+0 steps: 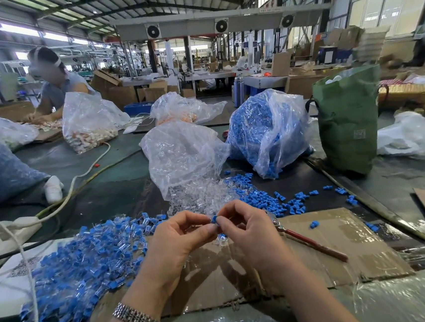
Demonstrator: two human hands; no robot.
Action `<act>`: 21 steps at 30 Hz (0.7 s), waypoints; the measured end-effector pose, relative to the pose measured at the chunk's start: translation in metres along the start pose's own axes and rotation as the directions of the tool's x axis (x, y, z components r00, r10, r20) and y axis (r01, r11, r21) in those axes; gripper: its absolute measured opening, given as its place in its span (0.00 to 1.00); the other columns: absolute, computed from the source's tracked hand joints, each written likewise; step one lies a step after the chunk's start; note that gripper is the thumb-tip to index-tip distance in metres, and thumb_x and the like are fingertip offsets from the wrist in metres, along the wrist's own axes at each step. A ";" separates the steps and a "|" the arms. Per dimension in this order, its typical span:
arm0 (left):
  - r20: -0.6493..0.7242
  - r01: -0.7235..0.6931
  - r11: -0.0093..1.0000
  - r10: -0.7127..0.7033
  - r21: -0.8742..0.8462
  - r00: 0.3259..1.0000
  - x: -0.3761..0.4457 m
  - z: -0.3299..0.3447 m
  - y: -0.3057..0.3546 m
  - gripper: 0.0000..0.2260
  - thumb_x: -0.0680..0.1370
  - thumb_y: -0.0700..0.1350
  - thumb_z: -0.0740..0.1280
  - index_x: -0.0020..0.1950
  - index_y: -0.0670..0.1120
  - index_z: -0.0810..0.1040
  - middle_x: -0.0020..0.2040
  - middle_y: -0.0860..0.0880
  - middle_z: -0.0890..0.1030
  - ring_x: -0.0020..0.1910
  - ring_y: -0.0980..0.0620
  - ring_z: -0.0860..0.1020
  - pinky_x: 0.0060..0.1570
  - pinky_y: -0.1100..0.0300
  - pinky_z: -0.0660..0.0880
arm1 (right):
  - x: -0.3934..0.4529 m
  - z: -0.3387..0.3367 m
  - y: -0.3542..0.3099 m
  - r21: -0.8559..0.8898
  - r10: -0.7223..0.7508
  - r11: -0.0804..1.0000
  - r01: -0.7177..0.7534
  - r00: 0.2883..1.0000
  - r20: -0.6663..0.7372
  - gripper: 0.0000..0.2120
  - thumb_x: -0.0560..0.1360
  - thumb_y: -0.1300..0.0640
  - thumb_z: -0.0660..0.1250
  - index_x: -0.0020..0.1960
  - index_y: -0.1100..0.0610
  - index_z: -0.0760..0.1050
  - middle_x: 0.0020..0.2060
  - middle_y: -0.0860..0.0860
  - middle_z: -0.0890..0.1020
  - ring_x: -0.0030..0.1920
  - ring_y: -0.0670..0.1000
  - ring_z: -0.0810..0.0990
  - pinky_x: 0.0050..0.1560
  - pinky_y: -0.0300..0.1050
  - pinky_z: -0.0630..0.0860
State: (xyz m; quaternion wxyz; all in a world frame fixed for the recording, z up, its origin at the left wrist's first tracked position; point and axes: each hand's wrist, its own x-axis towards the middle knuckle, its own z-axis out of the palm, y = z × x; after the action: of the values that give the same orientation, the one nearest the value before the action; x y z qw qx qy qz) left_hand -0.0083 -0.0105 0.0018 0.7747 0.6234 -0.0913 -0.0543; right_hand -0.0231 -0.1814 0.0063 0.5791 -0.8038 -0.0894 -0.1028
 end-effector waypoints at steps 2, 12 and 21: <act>0.045 0.051 0.991 -0.046 -0.122 0.998 0.000 -0.002 0.002 0.08 0.70 0.37 0.75 0.48 0.39 0.86 0.51 0.36 0.85 0.52 0.41 0.85 0.49 0.58 0.83 | 0.001 -0.003 0.000 0.016 -0.036 0.999 0.036 0.999 -0.001 0.06 0.79 0.58 0.69 0.45 0.48 0.78 0.40 0.45 0.84 0.40 0.43 0.81 0.45 0.40 0.79; 0.103 0.112 0.992 -0.105 -0.060 0.989 -0.001 -0.003 0.003 0.11 0.72 0.39 0.74 0.53 0.41 0.87 0.51 0.35 0.85 0.49 0.43 0.86 0.46 0.60 0.82 | 0.002 -0.002 0.008 -0.104 -0.156 0.982 0.158 0.987 0.026 0.09 0.80 0.59 0.69 0.45 0.45 0.75 0.39 0.43 0.81 0.38 0.42 0.78 0.40 0.35 0.75; 0.096 0.069 0.997 -0.070 0.018 0.993 0.002 -0.006 -0.001 0.10 0.72 0.40 0.74 0.53 0.43 0.87 0.51 0.37 0.86 0.51 0.41 0.86 0.48 0.60 0.82 | 0.000 -0.001 0.006 -0.184 -0.176 0.966 0.183 0.983 0.052 0.10 0.81 0.60 0.66 0.45 0.46 0.73 0.42 0.42 0.78 0.41 0.42 0.77 0.43 0.37 0.76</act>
State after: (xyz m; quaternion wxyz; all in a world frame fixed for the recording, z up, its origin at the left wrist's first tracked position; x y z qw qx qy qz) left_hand -0.0052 -0.0056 0.0001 0.7623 0.6286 -0.1073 -0.1105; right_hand -0.0212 -0.1841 0.0008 0.4870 -0.8453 -0.1620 -0.1486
